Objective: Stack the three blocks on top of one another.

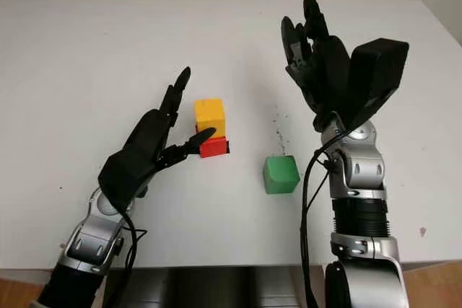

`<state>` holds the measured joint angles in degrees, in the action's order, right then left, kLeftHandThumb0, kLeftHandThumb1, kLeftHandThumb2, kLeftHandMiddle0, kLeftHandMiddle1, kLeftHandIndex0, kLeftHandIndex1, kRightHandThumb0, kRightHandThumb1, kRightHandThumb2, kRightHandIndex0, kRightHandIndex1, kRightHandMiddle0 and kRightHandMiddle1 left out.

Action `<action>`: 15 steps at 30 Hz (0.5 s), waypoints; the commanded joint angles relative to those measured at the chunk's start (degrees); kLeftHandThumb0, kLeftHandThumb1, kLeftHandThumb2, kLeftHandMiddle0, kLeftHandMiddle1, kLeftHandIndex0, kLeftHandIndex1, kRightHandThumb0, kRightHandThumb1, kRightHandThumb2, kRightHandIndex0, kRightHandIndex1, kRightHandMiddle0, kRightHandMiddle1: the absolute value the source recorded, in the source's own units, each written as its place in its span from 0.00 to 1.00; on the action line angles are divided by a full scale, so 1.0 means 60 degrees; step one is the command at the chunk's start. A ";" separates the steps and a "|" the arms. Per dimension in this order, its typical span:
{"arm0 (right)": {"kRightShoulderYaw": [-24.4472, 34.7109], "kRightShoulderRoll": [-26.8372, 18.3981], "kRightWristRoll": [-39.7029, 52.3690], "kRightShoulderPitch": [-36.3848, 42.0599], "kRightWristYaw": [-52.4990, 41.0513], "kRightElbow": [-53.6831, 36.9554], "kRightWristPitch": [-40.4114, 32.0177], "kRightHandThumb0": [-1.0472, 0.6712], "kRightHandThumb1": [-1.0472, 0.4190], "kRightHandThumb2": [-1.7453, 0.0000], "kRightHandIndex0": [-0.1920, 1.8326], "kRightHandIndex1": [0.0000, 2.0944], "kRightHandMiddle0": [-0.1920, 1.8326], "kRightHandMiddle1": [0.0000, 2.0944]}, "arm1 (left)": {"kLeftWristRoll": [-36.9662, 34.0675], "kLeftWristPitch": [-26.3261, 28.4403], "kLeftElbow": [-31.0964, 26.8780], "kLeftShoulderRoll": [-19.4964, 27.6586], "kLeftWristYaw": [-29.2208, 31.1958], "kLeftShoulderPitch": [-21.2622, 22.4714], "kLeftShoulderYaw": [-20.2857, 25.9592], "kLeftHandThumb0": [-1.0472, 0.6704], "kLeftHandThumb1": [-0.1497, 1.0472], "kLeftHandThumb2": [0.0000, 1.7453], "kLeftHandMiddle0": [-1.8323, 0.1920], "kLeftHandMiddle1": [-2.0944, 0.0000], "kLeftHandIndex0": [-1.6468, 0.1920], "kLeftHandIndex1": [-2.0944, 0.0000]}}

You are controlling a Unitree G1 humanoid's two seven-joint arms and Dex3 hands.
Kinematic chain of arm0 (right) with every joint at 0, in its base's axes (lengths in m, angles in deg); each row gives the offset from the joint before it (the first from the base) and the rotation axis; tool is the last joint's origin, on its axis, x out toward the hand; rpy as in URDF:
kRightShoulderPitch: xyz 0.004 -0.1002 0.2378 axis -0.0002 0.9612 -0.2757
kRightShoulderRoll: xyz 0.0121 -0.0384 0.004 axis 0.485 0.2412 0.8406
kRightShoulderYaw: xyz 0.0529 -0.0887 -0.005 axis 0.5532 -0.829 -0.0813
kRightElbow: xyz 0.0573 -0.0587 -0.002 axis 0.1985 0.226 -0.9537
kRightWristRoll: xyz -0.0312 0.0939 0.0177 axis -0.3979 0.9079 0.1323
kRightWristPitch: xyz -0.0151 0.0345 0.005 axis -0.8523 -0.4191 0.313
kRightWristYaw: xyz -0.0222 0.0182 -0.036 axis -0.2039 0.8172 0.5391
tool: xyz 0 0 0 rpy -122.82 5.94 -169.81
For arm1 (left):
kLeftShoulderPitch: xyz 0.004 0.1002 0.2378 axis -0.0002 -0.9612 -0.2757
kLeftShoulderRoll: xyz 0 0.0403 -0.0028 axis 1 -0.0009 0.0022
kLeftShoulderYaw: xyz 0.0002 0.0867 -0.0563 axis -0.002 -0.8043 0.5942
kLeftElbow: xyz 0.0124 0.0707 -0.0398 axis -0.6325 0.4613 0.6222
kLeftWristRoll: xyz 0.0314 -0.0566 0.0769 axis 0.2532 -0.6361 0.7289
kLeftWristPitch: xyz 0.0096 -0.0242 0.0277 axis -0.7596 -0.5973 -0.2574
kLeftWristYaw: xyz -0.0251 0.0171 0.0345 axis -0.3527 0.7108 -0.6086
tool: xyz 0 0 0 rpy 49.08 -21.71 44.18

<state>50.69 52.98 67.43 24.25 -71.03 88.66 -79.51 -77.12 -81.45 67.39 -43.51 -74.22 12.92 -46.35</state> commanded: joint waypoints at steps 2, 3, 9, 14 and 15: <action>0.0075 -0.0165 -0.0013 0.0075 -0.0096 0.0003 0.0135 0.24 0.00 0.73 0.03 0.03 0.03 0.03 | -0.0603 -0.0340 -0.0764 -0.0177 0.0142 -0.0427 0.0183 0.12 1.00 0.32 1.00 1.00 0.98 0.99; 0.0098 -0.0148 0.0003 0.0071 -0.0075 -0.0004 0.0115 0.24 0.00 0.73 0.03 0.03 0.03 0.03 | -0.0748 -0.0380 -0.0936 -0.0197 0.0158 -0.0504 0.0227 0.12 1.00 0.32 1.00 0.99 0.98 0.99; 0.0006 -0.0496 -0.0237 0.0231 -0.0153 -0.0343 -0.0068 0.24 0.00 0.74 0.04 0.03 0.05 0.04 | -0.1050 -0.0493 -0.1728 -0.0024 0.0104 -0.0643 0.0728 0.10 1.00 0.35 0.99 0.98 0.98 0.98; -0.0227 -0.1535 -0.0685 0.0594 -0.0857 -0.1222 -0.0407 0.22 0.00 0.85 0.06 0.04 0.08 0.05 | -0.1337 -0.0258 -0.1610 0.0101 -0.0149 -0.0298 0.1544 0.14 1.00 0.34 0.99 0.98 0.98 0.98; -0.0359 -0.1866 -0.0981 0.0705 -0.0994 -0.1475 -0.0426 0.21 0.00 0.87 0.08 0.05 0.10 0.06 | -0.1295 -0.0241 -0.1464 0.0145 -0.0301 -0.0156 0.1744 0.14 1.00 0.34 0.98 0.97 0.97 0.98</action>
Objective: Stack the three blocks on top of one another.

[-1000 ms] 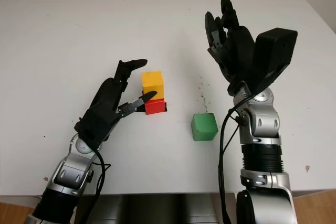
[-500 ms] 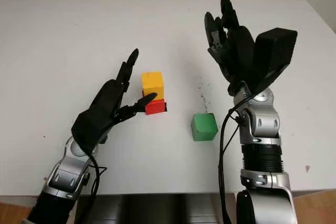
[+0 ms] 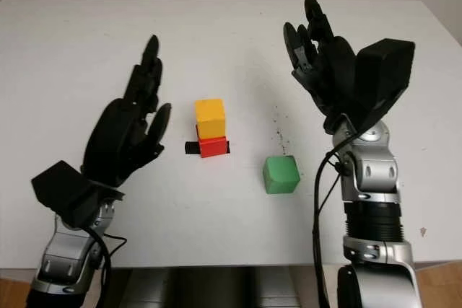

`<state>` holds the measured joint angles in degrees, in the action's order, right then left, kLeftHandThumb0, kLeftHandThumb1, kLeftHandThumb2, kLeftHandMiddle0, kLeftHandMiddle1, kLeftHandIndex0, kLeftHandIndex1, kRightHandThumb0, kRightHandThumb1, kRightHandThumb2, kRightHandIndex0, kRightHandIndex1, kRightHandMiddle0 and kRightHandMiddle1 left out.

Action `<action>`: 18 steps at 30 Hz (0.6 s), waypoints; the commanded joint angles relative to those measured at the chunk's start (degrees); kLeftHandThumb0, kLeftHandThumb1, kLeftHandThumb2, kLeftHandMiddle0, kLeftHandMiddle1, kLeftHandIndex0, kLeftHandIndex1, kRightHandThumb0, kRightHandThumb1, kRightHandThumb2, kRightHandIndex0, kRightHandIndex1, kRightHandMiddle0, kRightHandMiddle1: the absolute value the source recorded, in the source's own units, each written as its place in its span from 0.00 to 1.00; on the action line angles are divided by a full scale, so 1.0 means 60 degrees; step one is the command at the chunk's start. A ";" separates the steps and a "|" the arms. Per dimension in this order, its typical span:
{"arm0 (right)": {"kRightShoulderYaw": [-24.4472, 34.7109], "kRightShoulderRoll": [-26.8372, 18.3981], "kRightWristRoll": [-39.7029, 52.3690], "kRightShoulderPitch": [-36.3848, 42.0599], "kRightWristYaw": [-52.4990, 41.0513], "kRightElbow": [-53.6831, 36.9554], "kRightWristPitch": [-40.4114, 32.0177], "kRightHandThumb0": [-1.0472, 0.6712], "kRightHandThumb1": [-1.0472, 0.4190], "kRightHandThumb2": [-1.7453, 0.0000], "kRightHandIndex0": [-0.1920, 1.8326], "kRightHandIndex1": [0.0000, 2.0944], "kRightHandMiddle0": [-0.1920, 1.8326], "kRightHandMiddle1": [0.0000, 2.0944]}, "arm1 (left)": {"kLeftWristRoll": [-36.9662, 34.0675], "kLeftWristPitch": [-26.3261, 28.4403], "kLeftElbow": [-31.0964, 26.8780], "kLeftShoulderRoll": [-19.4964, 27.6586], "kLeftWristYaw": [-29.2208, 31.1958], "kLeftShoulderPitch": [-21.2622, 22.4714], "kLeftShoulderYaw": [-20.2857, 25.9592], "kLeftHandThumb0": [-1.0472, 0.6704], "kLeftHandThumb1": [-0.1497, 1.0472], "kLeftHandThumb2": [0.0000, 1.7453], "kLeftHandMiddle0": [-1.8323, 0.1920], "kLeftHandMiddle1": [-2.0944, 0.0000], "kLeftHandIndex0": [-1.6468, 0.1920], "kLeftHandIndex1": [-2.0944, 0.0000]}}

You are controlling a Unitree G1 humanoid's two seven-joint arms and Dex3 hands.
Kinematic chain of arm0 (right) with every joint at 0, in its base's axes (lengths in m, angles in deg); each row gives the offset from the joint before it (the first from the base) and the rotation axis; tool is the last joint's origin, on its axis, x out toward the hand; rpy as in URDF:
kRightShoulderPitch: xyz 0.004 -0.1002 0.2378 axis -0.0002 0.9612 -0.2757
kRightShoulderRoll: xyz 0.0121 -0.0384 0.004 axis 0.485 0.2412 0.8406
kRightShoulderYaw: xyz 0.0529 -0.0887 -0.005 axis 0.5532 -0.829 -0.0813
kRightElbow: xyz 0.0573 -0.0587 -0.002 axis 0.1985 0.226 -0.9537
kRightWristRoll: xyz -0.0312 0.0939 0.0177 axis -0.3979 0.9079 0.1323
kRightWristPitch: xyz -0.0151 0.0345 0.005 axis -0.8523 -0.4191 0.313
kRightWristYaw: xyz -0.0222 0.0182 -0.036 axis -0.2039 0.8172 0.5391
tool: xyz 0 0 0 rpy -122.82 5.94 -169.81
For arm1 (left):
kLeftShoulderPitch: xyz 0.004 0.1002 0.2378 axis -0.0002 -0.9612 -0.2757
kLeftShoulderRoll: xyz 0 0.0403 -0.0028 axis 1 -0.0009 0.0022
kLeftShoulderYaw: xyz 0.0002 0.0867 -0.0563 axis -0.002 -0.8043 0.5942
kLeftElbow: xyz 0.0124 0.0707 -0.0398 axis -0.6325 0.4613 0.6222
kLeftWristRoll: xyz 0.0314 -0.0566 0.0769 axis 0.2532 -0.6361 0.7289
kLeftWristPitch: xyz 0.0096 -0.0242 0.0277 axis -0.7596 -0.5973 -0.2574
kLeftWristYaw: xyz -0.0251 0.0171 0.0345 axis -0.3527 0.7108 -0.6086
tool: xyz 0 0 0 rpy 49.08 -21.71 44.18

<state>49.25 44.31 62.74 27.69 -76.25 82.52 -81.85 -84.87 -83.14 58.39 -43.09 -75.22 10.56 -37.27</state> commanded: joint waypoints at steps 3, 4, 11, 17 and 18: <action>-0.0232 -0.1180 -0.0634 0.0442 -0.0615 -0.1244 -0.0180 0.22 0.03 0.95 0.12 0.06 0.14 0.06 | 0.0299 0.0189 0.0684 0.0357 -0.0638 0.0750 0.0742 0.14 1.00 0.32 0.96 0.97 0.96 0.97; -0.0289 -0.1583 -0.0878 0.0615 -0.0861 -0.1604 -0.0106 0.23 0.04 0.96 0.13 0.06 0.15 0.06 | 0.0261 0.0282 0.1040 0.0550 -0.0644 0.0994 0.0935 0.14 1.00 0.33 0.96 0.97 0.96 0.97; -0.0051 -0.3084 -0.1755 0.1679 -0.1812 -0.3239 0.0208 0.27 0.13 0.98 0.21 0.07 0.24 0.05 | -0.0411 0.0196 0.2760 0.0911 -0.0687 0.1849 0.1745 0.18 1.00 0.30 0.99 0.98 0.97 0.98; 0.0266 -0.4160 -0.2415 0.2648 -0.2493 -0.4162 0.0312 0.26 0.14 0.97 0.22 0.05 0.26 0.04 | -0.0608 0.0042 0.3633 0.1053 -0.0764 0.2043 0.1923 0.20 1.00 0.29 1.00 0.99 0.99 0.98; 0.0296 -0.4346 -0.2564 0.2816 -0.2607 -0.4245 0.0490 0.26 0.14 0.97 0.22 0.04 0.26 0.04 | -0.0573 0.0037 0.3670 0.1053 -0.0799 0.2033 0.1888 0.20 1.00 0.29 1.00 0.99 0.99 0.98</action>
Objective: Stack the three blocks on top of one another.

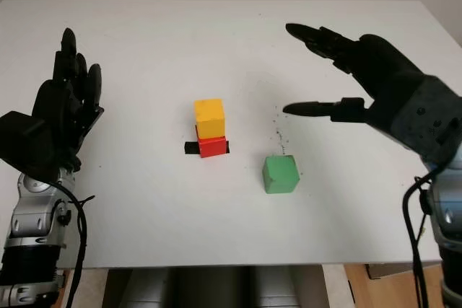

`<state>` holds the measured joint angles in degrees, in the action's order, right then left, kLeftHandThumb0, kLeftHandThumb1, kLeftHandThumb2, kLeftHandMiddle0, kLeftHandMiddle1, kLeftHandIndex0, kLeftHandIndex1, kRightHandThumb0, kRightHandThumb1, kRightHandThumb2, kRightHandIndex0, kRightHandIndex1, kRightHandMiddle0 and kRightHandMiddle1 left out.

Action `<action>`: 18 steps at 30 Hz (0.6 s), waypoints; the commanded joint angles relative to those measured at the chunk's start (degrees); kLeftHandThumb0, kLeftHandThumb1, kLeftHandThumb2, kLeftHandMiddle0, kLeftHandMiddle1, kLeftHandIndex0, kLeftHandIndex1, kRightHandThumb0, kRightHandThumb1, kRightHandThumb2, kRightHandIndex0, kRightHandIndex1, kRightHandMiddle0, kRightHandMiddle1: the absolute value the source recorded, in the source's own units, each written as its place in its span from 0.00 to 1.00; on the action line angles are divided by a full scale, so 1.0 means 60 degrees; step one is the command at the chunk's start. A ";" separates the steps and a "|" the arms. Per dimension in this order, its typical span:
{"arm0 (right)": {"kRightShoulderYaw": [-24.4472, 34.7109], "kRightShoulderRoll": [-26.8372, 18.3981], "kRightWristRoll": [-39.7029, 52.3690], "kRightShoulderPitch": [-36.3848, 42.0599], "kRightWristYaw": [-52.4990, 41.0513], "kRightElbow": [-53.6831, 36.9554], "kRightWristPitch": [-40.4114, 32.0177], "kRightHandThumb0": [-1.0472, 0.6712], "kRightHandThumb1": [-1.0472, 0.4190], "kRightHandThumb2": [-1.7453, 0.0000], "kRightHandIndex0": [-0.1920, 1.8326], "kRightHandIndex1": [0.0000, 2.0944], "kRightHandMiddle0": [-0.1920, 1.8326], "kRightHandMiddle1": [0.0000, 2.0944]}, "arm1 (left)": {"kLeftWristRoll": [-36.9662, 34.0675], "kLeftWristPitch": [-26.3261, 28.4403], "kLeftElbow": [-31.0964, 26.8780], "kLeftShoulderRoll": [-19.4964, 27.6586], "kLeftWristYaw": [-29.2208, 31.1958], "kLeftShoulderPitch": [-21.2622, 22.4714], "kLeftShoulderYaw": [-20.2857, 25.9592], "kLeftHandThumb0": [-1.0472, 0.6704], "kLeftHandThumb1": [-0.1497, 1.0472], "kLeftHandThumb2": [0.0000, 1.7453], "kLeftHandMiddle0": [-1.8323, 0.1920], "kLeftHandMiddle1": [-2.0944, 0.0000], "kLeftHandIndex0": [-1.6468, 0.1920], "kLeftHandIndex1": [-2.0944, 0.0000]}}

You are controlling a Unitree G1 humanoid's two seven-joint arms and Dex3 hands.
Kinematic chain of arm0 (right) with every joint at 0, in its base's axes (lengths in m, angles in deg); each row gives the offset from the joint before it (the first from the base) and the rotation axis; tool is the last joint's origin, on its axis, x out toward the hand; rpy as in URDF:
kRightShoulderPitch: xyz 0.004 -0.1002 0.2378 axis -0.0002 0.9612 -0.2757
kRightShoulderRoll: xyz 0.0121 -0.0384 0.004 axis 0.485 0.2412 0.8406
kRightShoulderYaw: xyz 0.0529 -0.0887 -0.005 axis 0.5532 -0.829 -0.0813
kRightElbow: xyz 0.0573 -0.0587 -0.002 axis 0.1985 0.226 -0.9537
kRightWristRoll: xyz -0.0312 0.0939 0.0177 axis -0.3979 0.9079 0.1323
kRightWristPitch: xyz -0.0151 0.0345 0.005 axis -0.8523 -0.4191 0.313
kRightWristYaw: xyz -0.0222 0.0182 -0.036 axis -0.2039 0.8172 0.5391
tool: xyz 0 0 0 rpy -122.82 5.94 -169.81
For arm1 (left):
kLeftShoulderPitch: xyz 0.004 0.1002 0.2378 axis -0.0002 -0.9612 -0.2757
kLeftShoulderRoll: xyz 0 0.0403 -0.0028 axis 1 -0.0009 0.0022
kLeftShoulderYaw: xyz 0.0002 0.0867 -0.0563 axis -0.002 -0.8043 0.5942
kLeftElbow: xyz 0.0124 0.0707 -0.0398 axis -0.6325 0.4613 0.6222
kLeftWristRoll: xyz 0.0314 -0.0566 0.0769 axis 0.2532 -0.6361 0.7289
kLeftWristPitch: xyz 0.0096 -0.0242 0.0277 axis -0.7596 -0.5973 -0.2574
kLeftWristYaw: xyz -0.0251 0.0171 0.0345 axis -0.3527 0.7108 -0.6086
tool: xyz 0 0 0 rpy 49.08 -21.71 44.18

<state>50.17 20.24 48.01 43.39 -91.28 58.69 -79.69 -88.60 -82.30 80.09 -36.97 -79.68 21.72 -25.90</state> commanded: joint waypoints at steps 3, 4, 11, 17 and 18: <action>-0.0012 -0.0875 -0.0769 0.0596 -0.0471 -0.0828 0.0095 0.25 0.14 0.97 0.19 0.03 0.26 0.03 | 0.0031 -0.0167 0.0126 -0.0028 -0.0127 0.0177 -0.0046 0.19 1.00 0.28 1.00 0.99 0.99 0.98; -0.0077 -0.0990 -0.0981 0.0667 -0.0556 -0.0955 0.0111 0.25 0.13 0.96 0.19 0.02 0.26 0.03 | 0.0026 -0.0169 0.0126 -0.0044 -0.0153 0.0180 -0.0053 0.19 1.00 0.28 1.00 0.99 0.99 0.98; -0.0142 -0.1099 -0.2229 0.1687 -0.0302 -0.1201 0.2195 0.20 0.13 0.97 0.20 0.03 0.28 0.03 | 0.0276 -0.0279 0.0123 -0.0036 -0.0358 0.0177 -0.0185 0.19 1.00 0.28 0.99 0.98 0.98 0.97; -0.0341 -0.0965 -0.2679 0.2027 -0.0663 -0.1510 0.2570 0.20 0.12 0.97 0.17 0.02 0.28 0.02 | 0.0329 -0.0335 0.0104 -0.0064 -0.0429 0.0152 -0.0242 0.20 1.00 0.28 0.99 0.98 0.97 0.97; -0.0384 -0.0919 -0.2674 0.2044 -0.0688 -0.1449 0.2609 0.20 0.12 0.97 0.17 0.01 0.27 0.02 | 0.0322 -0.0313 0.0073 -0.0070 -0.0431 0.0137 -0.0255 0.20 1.00 0.28 0.99 0.98 0.97 0.97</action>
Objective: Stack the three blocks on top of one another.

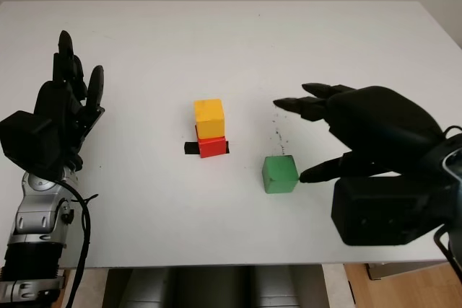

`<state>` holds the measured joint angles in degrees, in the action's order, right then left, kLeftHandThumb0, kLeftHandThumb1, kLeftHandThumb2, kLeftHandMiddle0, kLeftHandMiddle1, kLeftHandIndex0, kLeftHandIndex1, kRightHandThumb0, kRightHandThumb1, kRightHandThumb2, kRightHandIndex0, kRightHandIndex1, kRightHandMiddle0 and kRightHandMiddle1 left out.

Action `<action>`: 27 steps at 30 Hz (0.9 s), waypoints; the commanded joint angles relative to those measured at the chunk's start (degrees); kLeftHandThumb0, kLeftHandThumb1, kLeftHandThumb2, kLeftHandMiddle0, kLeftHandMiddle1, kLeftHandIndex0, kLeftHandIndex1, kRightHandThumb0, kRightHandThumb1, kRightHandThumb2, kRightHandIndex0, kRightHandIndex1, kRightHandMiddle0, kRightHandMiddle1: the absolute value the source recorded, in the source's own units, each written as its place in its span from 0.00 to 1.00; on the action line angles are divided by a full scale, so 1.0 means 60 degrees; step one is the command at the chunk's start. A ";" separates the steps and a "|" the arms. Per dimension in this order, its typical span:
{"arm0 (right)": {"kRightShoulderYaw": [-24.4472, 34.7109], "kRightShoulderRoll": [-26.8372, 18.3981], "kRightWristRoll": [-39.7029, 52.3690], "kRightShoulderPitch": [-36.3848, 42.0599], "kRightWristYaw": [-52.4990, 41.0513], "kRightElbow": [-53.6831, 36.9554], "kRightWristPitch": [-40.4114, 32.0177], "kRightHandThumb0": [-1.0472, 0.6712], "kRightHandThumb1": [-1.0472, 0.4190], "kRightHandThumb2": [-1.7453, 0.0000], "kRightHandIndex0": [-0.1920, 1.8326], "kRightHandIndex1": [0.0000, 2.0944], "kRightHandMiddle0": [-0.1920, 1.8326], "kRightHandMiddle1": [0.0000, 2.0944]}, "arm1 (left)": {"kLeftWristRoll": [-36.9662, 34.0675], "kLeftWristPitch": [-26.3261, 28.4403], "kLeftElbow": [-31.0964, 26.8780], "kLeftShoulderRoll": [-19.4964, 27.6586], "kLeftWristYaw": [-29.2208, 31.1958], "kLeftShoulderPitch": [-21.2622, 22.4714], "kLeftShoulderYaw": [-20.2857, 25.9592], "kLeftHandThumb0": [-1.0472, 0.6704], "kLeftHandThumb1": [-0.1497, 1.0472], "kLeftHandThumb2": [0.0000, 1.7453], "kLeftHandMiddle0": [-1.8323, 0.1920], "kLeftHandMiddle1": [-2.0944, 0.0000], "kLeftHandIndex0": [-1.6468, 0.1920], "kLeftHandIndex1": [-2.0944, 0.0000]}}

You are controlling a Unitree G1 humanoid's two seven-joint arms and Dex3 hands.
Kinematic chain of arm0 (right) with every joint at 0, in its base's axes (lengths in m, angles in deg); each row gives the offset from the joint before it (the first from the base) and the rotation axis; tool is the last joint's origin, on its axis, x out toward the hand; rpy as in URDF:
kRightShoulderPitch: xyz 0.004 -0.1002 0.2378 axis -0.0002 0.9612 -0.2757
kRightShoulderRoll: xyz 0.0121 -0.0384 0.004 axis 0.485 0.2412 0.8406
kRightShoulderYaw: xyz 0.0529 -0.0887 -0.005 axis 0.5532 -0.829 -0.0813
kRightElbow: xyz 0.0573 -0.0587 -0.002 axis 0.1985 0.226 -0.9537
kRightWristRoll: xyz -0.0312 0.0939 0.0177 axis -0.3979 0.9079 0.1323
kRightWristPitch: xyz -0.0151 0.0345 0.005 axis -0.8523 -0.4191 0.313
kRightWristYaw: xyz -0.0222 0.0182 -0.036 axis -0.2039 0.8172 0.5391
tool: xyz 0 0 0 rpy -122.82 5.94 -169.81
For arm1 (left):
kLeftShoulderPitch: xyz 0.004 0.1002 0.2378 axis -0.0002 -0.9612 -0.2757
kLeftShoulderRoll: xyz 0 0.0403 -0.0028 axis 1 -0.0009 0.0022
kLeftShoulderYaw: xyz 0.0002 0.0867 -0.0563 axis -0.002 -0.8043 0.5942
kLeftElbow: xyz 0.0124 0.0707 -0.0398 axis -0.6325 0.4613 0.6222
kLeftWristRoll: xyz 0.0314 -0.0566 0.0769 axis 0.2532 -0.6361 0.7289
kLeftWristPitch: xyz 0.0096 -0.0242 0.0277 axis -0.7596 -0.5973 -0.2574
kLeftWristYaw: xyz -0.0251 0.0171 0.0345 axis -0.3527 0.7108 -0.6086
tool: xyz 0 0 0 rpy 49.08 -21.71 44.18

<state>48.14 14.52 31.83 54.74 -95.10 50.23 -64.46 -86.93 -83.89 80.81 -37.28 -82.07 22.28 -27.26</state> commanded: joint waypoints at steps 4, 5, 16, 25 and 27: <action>-0.0235 0.0161 0.0015 0.0207 -0.0043 0.0158 0.0329 0.20 0.11 0.97 0.15 0.01 0.27 0.02 | -0.0025 -0.0017 -0.0144 -0.0069 -0.0039 0.0000 -0.0035 0.21 1.00 0.28 0.99 0.98 0.98 0.97; -0.0287 0.0194 0.0012 0.0225 -0.0010 0.0240 0.0459 0.20 0.12 0.97 0.15 0.01 0.27 0.02 | -0.0025 -0.0008 -0.0157 -0.0076 -0.0051 -0.0005 -0.0034 0.21 1.00 0.28 0.99 0.98 0.98 0.97; -0.1177 0.0539 -0.0401 0.0045 0.0053 0.0970 0.0797 0.23 0.13 0.97 0.15 0.02 0.27 0.03 | -0.0042 0.0077 -0.0375 -0.0145 -0.0030 -0.0147 -0.0057 0.19 1.00 0.27 0.99 0.97 0.97 0.97; -0.1615 0.0831 -0.1371 -0.0029 0.1230 0.1852 0.1826 0.25 0.13 0.97 0.18 0.04 0.31 0.04 | 0.0081 0.0073 -0.0439 -0.0084 -0.0005 -0.0263 -0.0115 0.20 1.00 0.27 0.98 0.97 0.97 0.97; -0.1628 0.0898 -0.1569 -0.0008 0.1598 0.2044 0.2113 0.27 0.13 0.97 0.19 0.04 0.32 0.05 | 0.0163 0.0066 -0.0448 -0.0083 -0.0070 -0.0294 -0.0130 0.21 1.00 0.27 0.98 0.97 0.97 0.97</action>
<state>38.64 19.44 22.82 54.97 -86.53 62.03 -52.70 -86.54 -83.35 79.31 -37.97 -82.26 20.88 -27.61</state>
